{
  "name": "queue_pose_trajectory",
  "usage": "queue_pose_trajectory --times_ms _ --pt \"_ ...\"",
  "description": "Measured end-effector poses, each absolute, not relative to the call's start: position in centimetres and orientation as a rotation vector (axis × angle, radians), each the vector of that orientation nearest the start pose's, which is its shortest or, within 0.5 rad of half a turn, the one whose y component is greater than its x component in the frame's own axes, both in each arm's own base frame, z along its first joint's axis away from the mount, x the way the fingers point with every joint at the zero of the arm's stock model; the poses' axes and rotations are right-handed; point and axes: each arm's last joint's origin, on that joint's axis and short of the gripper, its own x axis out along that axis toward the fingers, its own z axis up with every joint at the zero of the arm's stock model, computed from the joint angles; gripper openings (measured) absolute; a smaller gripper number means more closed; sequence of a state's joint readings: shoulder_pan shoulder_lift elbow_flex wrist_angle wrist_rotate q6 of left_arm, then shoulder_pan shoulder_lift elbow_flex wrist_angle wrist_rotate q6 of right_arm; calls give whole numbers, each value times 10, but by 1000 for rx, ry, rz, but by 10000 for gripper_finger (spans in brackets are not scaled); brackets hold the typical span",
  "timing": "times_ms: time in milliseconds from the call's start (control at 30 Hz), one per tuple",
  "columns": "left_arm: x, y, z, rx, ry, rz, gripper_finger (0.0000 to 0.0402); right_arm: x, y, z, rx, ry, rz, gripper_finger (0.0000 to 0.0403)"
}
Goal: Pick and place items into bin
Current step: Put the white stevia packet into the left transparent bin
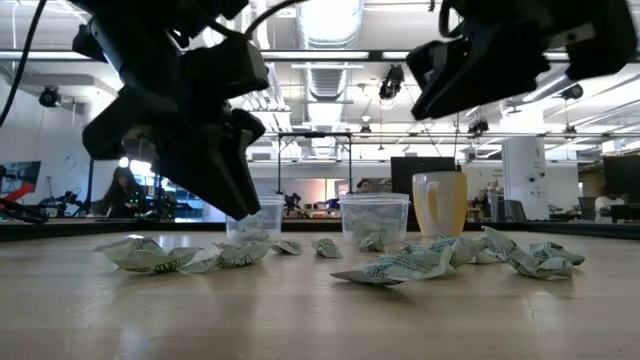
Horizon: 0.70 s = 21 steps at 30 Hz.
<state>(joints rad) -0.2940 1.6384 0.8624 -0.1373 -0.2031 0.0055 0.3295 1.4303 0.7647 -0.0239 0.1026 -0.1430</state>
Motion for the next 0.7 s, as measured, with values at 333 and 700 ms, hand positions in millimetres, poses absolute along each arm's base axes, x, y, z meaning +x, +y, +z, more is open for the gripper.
queue_pose_trajectory --times_ms 333,700 --pt "306 -86 146 237 931 -84 97 265 99 209 -276 626 295 73" --pt "304 -86 145 218 944 -72 97 265 99 209 -260 630 287 68"
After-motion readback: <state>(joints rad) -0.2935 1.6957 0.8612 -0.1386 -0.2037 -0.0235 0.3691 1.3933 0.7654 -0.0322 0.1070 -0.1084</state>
